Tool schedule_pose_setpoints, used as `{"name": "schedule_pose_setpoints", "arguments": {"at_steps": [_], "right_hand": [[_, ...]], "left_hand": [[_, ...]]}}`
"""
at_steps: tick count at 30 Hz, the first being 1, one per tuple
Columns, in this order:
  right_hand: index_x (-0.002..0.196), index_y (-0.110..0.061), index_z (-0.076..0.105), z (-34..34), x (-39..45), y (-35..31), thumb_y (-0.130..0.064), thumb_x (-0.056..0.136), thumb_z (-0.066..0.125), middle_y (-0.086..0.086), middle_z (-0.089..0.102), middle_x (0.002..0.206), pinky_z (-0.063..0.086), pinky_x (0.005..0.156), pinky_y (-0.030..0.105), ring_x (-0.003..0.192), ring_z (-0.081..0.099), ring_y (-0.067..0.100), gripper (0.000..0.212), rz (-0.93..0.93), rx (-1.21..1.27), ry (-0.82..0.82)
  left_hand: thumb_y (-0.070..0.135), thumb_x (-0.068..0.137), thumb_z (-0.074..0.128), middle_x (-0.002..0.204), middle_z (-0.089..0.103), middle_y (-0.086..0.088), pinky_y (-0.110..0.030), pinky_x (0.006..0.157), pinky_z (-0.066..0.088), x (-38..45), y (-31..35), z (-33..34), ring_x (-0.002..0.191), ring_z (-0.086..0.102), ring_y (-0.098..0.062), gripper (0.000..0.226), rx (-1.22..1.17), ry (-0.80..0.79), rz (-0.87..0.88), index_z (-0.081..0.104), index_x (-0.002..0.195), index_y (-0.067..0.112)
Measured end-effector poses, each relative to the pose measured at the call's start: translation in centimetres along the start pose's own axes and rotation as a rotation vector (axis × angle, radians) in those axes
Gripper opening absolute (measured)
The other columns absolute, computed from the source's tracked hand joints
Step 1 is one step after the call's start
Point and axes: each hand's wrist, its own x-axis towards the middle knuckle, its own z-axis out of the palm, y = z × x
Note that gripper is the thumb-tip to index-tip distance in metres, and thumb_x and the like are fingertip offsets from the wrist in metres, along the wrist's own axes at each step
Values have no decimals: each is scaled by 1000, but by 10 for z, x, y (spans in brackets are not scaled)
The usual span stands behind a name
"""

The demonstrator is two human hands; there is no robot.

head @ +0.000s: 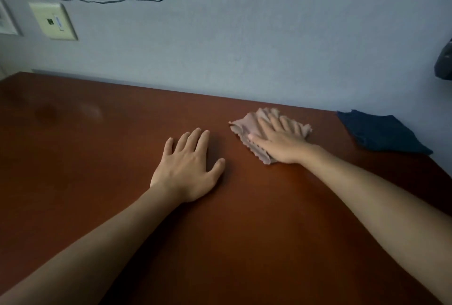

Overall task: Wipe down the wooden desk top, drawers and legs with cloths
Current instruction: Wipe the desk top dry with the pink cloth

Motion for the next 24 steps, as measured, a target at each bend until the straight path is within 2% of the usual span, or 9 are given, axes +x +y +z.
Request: {"name": "schedule_pose_setpoints", "arguments": {"at_steps": [3,6,11,13,15,17,20,22,24], "right_hand": [[159,-40,-15,-11,51,-18,-87,87,3,-7,-24,168,-5,121,64,156,-13,33,88,75,46,13],[160,-41,-13,-21,84,-65,-82,92,7,-6,-20,169,-8,120,64,156,-15,34,81,-2,87,19],[159,-46,-1,-6,47,-135,-78,91,16,-6,-9,171,-7,119,62,156,-7,34,77,-300,109,-15],[158,-44,15,-14,25,-120,-72,96,18,-6,8,171,3,121,60,157,9,28,68,-329,337,55],[160,-36,24,-19,10,-82,-52,106,29,-8,19,169,9,126,52,156,16,19,56,-261,503,169],[162,-30,22,-10,-4,-33,-41,108,33,-7,20,169,9,128,46,156,16,16,56,-95,321,234],[164,-29,12,11,-25,15,-62,104,19,-6,7,171,1,127,48,158,3,19,68,122,137,137],[163,-32,10,18,-24,21,-67,101,15,-6,3,172,-1,127,50,158,-1,19,72,128,159,120],[163,-33,10,17,-19,19,-67,100,16,-5,4,172,-1,127,51,158,-2,21,71,126,152,134]], "left_hand": [[66,100,21,173,7,4,-44,129,-1,1,-2,-2,159,-2,-14,78,-51,43,39,5,165,26],[53,96,29,171,20,0,-37,130,1,0,-4,-4,158,7,-15,77,-141,158,71,17,164,19],[17,88,48,148,53,-17,-40,120,32,5,-16,-13,143,43,-32,57,-240,452,116,53,142,1],[14,95,48,155,48,-10,-39,121,30,20,-18,-23,148,37,-26,52,-252,346,104,51,147,7],[26,104,42,164,37,0,-40,122,26,42,-12,-27,152,30,-20,49,-196,151,107,46,152,20],[49,105,29,167,29,4,-46,123,24,63,-2,-19,154,26,-21,54,-34,-39,118,42,153,26],[65,99,15,171,12,-4,-59,124,10,108,8,0,158,11,-28,79,135,-167,6,20,162,18],[67,97,14,173,2,-9,-64,123,3,142,12,0,159,2,-32,85,124,-174,-146,9,164,15],[68,96,12,173,-5,-12,-66,121,-3,165,19,1,158,-6,-37,81,104,-168,-217,5,165,25]]}}
